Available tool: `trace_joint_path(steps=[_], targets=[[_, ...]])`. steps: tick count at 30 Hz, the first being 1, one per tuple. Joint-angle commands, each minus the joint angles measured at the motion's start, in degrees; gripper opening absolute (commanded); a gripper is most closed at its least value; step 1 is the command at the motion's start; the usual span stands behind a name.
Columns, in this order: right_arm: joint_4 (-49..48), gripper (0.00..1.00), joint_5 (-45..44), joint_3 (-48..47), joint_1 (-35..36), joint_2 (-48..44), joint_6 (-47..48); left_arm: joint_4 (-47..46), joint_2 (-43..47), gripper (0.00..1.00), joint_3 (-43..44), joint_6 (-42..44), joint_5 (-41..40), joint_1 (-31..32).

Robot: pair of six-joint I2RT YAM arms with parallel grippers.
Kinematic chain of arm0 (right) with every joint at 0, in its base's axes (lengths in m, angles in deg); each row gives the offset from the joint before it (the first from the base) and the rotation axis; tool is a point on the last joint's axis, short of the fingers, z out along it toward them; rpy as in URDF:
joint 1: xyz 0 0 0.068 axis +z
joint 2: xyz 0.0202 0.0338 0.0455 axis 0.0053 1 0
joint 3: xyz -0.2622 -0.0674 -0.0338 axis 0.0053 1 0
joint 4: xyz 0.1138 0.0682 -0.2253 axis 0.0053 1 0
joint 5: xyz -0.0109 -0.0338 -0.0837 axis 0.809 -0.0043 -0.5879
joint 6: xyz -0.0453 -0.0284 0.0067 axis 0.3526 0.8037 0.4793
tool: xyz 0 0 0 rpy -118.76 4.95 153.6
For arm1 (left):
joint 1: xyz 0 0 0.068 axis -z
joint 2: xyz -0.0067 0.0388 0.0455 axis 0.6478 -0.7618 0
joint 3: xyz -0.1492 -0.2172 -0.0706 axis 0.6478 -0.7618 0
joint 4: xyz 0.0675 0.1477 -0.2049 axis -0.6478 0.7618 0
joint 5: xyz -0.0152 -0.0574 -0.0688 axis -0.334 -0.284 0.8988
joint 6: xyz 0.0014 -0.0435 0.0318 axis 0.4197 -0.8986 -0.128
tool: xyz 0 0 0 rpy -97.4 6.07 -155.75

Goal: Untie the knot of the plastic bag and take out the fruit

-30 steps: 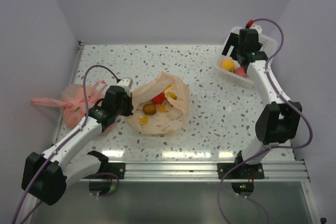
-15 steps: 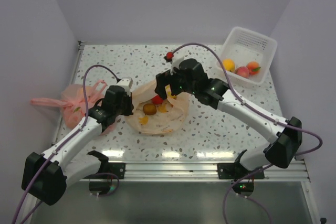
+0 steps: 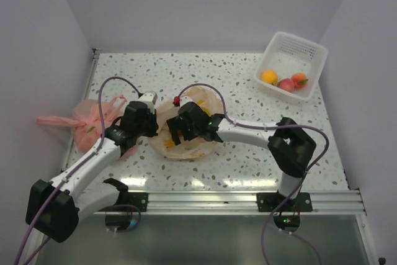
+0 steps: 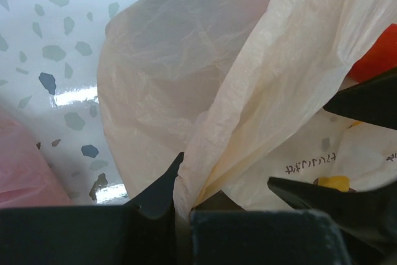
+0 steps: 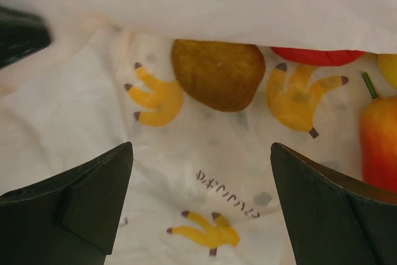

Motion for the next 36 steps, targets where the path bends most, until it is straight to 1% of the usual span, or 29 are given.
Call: trace_joint_path(steps=[1, 3, 7, 9, 12, 13, 15, 16, 17, 20, 21, 23, 24, 26, 27, 30, 31, 32, 34, 36], targets=[[-8.9, 0.96, -6.4, 0.1, -0.1, 2.0, -7.8, -3.1, -0.5, 0.00, -0.5, 0.3, 0.9, -0.4], [-11.0, 0.99, -8.4, -0.1, -0.1, 4.7, -9.5, -3.1, -0.7, 0.00, -0.4, 0.3, 1.0, -0.4], [-16.5, 0.99, -12.5, -0.3, -0.2, 8.0, -15.2, -3.4, -0.8, 0.00, -0.7, 0.4, 2.0, -0.4], [-18.9, 0.99, -14.1, -0.1, -0.2, 9.7, -16.4, -3.6, -0.9, 0.00, -0.7, 0.4, 2.3, -0.4], [-19.9, 0.99, -15.9, -2.2, -0.2, 12.7, -17.8, -3.7, -1.2, 0.00, -0.6, 0.4, 2.5, -0.4], [-18.8, 0.98, -16.3, -2.8, -0.2, 13.6, -18.2, -3.7, -1.1, 0.00, -0.6, 0.4, 2.5, -0.4], [-19.4, 0.94, -16.8, -3.3, -0.2, 14.7, -18.7, -3.8, -1.1, 0.00, -0.6, 0.4, 2.5, -0.4], [-20.6, 0.91, -16.7, -3.1, -0.3, 15.4, -18.5, -3.8, -1.1, 0.00, -0.6, 0.4, 2.5, -0.4], [-21.0, 0.81, -16.7, -2.9, -0.2, 15.7, -18.6, -3.8, -1.2, 0.00, -0.7, 0.5, 2.5, -0.3], [-22.0, 0.65, -16.1, -2.4, -0.2, 15.6, -17.1, -3.8, -1.2, 0.00, -0.6, 0.5, 2.7, -0.4], [-22.1, 0.54, -15.8, -1.9, -0.2, 14.8, -16.7, -3.9, -1.3, 0.00, -0.6, 0.5, 2.9, -0.4], [-22.0, 0.44, -15.6, -1.0, -0.2, 13.6, -15.8, -4.0, -1.3, 0.00, -0.6, 0.6, 2.9, -0.4], [-21.9, 0.35, -15.4, 0.0, -0.2, 12.9, -15.4, -3.9, -1.3, 0.00, -0.6, 0.6, 2.9, -0.4], [-21.5, 0.28, -14.2, 1.1, -0.2, 10.0, -13.6, -3.9, -1.4, 0.00, -0.6, 0.6, 2.7, -0.4], [-21.2, 0.22, -13.6, 2.3, -0.2, 8.8, -12.1, -3.8, -1.2, 0.00, -0.6, 0.6, 2.6, -0.4], [-19.1, 0.18, -10.8, 4.0, -0.2, 4.0, -9.5, -3.8, -1.1, 0.00, -0.5, 0.7, 2.3, -0.4], [-16.0, 0.15, -7.6, 5.1, -0.2, 0.0, -8.0, -3.8, -1.1, 0.00, -0.3, 0.7, 2.0, -0.4], [-15.9, 0.15, -7.6, 5.1, -0.2, 0.0, -8.0, -3.8, -1.1, 0.00, -0.3, 0.7, 2.0, -0.4], [-13.9, 0.14, -4.4, 5.7, -0.2, -4.6, -5.5, -3.7, -1.1, 0.00, -0.4, 0.6, 1.7, -0.4], [-10.8, 0.13, -2.2, 4.0, -0.2, -8.7, -3.5, -3.6, -1.3, 0.00, -0.4, 0.7, 1.8, -0.4]])
